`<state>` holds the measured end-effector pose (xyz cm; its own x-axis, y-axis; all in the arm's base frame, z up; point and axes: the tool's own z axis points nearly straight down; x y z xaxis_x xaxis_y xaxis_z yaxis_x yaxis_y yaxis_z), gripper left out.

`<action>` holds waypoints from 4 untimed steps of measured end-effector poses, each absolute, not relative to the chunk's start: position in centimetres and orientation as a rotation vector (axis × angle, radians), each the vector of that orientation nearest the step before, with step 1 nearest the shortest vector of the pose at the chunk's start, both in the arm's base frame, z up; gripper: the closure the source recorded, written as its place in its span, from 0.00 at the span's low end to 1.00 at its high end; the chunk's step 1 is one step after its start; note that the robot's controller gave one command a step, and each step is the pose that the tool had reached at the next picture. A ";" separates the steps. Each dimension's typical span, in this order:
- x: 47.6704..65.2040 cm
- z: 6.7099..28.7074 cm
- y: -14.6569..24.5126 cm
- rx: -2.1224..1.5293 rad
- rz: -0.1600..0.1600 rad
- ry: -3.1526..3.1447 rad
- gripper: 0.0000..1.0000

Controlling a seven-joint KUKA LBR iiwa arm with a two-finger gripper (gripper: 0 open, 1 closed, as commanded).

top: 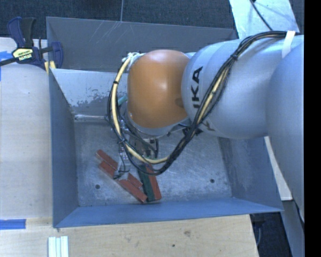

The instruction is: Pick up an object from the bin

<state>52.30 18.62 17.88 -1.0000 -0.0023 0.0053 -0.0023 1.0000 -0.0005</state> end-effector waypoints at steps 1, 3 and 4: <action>51.8 6.9 14.2 0.195 0.002 -3.130 0.00; 52.0 7.3 14.4 0.195 -0.001 -3.138 0.00; 52.1 7.4 14.4 0.195 -0.001 -3.140 1.00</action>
Offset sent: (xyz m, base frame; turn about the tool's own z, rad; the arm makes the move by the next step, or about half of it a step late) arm -0.0042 -0.0423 -0.1066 -0.1243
